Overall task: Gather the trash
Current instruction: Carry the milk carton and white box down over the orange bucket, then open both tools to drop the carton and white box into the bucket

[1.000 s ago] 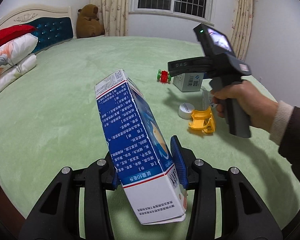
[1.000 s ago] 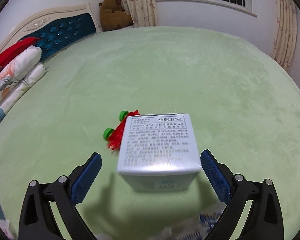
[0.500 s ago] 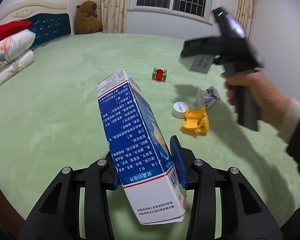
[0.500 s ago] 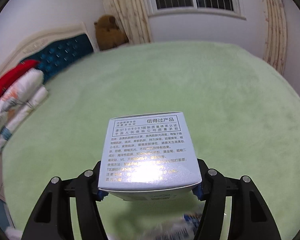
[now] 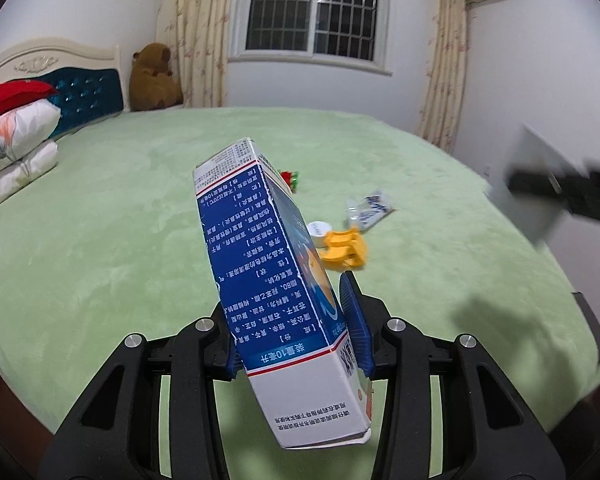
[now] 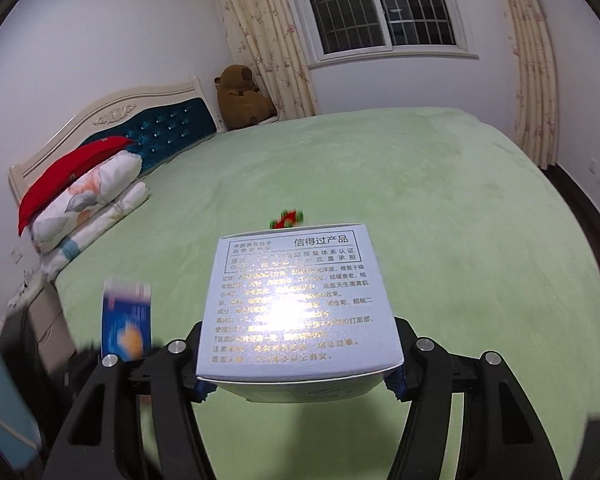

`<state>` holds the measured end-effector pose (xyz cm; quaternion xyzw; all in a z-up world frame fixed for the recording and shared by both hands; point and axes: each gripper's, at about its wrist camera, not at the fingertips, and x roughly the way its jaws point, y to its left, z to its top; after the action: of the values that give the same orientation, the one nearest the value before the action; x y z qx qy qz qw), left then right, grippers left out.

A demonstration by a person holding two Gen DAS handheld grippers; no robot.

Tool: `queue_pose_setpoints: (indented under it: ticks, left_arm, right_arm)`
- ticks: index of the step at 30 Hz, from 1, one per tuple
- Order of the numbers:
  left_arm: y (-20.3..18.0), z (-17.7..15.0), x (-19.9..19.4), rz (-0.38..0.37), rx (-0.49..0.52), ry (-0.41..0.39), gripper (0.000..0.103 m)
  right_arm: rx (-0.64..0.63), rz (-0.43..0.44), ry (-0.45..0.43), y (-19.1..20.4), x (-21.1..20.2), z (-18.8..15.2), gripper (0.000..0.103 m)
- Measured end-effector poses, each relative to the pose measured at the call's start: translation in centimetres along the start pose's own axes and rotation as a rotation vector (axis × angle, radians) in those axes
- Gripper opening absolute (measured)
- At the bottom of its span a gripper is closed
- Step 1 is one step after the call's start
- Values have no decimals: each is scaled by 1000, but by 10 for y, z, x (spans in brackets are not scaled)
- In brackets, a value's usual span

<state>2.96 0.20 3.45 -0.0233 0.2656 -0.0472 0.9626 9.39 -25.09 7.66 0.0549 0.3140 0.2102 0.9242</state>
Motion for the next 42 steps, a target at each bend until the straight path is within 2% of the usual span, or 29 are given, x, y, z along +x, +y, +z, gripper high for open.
queue_pose_setpoints:
  ticks: [3, 8, 11, 15, 18, 24, 30, 35, 42]
  left_arm:
    - [-3, -13, -25, -26, 13, 2, 40]
    - [-11, -37, -69, -25, 66, 22, 40]
    - [-24, -55, -95, -45, 136, 43, 40]
    - [-42, -80, -112, -77, 243, 80, 40]
    - [-48, -98, -115, -102, 277, 131, 40]
    - [-61, -142, -108, -170, 332, 295, 40]
    - [-71, -188, -78, -228, 356, 481, 40]
    - [-64, -199, -62, -256, 312, 567, 40]
    - [-57, -208, -43, -276, 264, 663, 40]
  right_arm:
    - [1, 4, 16, 0, -30, -36, 62]
    - [-15, 9, 34, 13, -64, -86, 62]
    - [-32, 36, 44, 22, -79, -112, 62]
    - [-59, 64, 71, 35, -92, -139, 62]
    - [-50, 97, 109, 37, -96, -158, 62]
    - [-54, 134, 248, 36, -89, -208, 62]
    - [-3, 154, 392, 31, -60, -254, 62]
    - [-7, 148, 478, 33, -41, -273, 62]
    - [-23, 148, 538, 34, -28, -281, 63]
